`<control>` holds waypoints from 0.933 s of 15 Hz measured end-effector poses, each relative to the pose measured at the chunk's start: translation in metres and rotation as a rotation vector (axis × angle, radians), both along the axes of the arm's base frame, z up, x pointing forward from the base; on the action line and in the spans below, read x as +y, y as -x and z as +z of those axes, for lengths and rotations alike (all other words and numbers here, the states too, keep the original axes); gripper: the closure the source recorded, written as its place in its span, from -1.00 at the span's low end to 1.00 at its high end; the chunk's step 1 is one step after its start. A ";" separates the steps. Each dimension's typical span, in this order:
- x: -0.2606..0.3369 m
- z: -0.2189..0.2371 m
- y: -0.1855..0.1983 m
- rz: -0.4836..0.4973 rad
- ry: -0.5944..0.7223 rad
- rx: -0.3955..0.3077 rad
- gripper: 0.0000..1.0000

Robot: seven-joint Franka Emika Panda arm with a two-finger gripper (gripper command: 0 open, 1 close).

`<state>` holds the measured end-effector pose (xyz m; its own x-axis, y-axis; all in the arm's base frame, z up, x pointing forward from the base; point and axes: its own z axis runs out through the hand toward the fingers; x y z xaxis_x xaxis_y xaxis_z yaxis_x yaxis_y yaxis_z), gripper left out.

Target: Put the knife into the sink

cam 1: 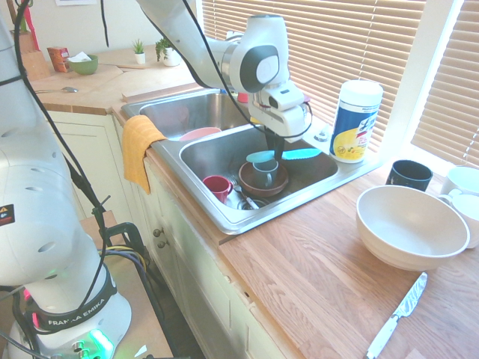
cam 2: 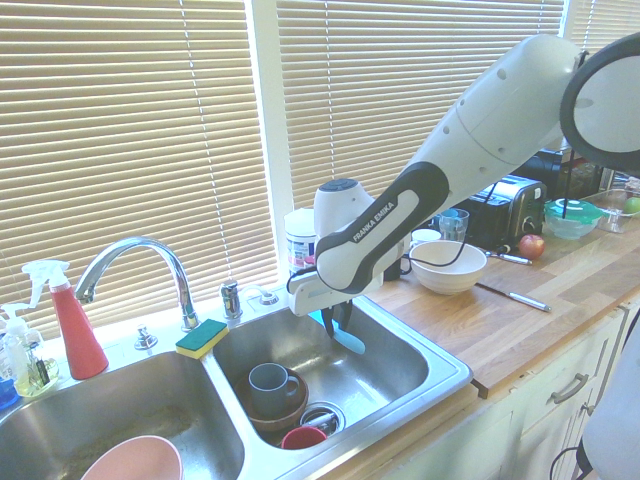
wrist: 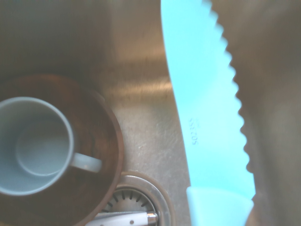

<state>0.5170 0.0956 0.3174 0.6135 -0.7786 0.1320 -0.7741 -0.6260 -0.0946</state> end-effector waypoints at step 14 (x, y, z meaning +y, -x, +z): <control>0.003 -0.124 -0.008 0.001 -0.005 0.114 1.00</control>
<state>0.5253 0.0985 0.1932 0.6250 -0.7786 0.0572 -0.7795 -0.6264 -0.0090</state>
